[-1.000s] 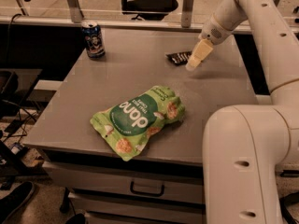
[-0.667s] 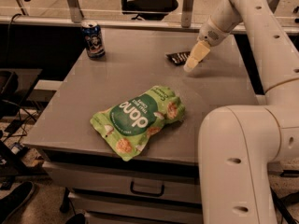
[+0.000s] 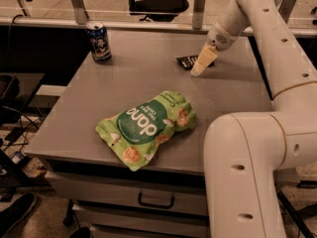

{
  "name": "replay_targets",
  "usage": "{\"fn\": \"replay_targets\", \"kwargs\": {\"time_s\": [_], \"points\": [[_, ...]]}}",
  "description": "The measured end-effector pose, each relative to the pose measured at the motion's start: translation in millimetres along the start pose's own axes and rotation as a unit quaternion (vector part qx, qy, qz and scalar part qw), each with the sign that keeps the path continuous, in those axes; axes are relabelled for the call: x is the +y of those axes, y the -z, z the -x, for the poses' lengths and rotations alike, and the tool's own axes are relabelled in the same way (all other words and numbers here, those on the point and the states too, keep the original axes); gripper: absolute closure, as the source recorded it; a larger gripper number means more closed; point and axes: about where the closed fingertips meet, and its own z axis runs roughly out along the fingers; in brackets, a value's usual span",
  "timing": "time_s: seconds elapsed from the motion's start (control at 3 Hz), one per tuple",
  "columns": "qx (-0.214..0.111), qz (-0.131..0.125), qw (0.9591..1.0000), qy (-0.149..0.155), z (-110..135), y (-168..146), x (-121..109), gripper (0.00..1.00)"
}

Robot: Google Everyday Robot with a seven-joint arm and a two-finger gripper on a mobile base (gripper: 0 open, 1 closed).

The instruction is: Move rxbar chocolate near pepsi can

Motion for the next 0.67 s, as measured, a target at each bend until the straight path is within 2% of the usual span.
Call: {"fn": "replay_targets", "kwargs": {"time_s": [0.33, 0.67], "points": [[-0.001, 0.005, 1.0000, 0.000, 2.2, 1.1, 2.9, 0.61], [-0.001, 0.005, 1.0000, 0.000, 5.6, 7.9, 5.0, 0.92]]}}
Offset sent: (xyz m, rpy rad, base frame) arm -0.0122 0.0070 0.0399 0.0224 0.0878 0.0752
